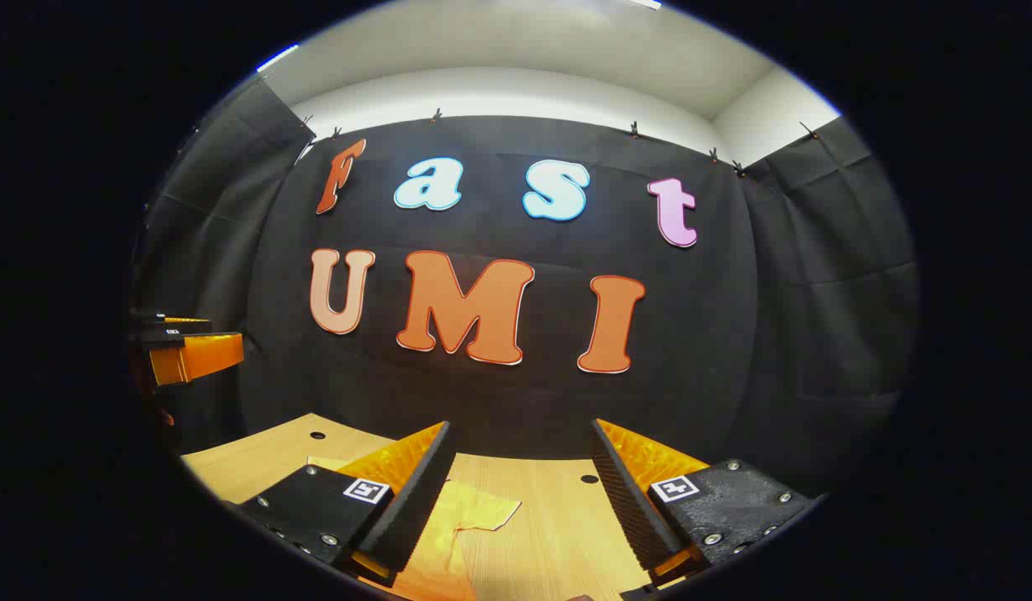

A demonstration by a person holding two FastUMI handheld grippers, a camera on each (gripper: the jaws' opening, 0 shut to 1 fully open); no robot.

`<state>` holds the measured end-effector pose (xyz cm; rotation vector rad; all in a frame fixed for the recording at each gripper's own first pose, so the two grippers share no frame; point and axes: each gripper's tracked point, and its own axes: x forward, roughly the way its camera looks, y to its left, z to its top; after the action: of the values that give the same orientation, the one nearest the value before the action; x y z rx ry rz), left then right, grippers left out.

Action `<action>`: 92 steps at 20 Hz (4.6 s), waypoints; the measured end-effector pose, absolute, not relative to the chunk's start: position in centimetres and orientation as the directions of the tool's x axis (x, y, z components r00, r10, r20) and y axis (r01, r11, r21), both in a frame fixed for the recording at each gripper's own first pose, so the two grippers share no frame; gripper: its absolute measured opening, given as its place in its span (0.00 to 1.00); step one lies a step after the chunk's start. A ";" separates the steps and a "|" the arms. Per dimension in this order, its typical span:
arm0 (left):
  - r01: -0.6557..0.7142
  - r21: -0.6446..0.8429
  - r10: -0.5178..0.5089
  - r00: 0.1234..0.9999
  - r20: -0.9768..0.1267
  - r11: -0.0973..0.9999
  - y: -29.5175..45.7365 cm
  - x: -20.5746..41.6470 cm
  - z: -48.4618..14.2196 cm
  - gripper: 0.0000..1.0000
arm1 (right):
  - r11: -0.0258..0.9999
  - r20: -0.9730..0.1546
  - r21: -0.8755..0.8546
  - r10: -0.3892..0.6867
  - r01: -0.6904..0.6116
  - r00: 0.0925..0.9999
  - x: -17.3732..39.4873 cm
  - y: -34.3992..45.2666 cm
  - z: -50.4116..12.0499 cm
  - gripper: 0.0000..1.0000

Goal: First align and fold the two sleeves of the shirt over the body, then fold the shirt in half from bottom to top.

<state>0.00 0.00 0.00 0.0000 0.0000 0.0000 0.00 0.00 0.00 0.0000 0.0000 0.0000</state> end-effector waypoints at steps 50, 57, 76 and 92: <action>-0.341 0.215 0.375 0.915 -0.146 0.915 3.4 8.1 -10.7 0.97 | 0.967 -0.909 0.250 0.249 -0.041 0.335 25.6 3.7 -40.2 0.86; -0.359 0.230 0.404 0.894 -0.194 0.905 3.4 8.0 -12.0 0.98 | 0.976 -0.955 0.216 0.205 0.032 0.215 26.6 3.7 -44.0 0.74; -0.394 0.253 0.453 0.857 -0.246 0.883 3.6 7.9 -13.9 0.97 | 0.911 -0.865 0.392 0.413 -0.130 0.283 29.4 10.7 -39.8 0.07; -0.346 0.182 0.389 0.850 -0.355 0.921 11.7 13.6 -18.9 0.99 | 0.835 -0.758 0.503 0.550 -0.222 0.351 27.7 17.0 -31.3 0.77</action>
<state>13.61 11.73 -18.89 0.1125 0.3976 0.3878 27.73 17.04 -31.31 0.3394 1.1060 0.5123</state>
